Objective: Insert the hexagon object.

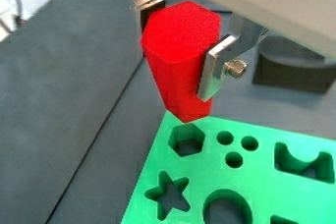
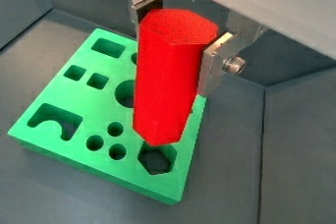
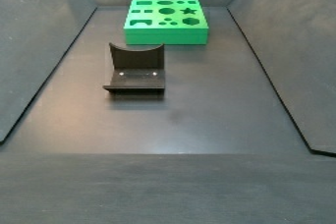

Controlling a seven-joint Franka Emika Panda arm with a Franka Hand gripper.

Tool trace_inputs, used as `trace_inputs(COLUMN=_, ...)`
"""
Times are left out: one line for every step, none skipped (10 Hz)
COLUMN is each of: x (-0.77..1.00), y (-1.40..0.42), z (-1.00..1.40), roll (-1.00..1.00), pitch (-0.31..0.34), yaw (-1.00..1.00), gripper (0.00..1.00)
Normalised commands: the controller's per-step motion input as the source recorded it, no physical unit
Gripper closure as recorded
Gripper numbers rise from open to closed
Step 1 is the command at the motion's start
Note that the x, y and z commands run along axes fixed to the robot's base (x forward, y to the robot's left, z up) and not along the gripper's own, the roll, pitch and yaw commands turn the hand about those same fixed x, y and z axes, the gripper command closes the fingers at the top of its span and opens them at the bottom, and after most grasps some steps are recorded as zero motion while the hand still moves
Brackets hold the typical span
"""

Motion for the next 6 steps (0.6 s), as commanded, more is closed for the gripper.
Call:
trace_inputs(x=0.07, y=0.17, z=-0.31, roll=-0.37, pitch=-0.013, yaw=-0.47, gripper=1.00)
trace_inputs(x=0.04, y=0.17, z=-0.34, roll=-0.35, pitch=-0.004, yaw=-0.48, gripper=1.00)
trace_inputs(x=0.00, y=0.13, z=-0.41, roll=-0.32, pitch=-0.003, yaw=-0.55, gripper=1.00)
trace_inputs(x=-0.03, y=0.00, z=-0.51, roll=-0.29, pitch=0.000, yaw=-0.76, gripper=1.00)
trace_inputs(x=-0.04, y=0.00, z=-0.53, roll=-0.21, pitch=0.019, yaw=-0.85, gripper=1.00)
trace_inputs(x=-0.04, y=0.00, z=-0.54, roll=-0.14, pitch=0.050, yaw=-0.90, gripper=1.00)
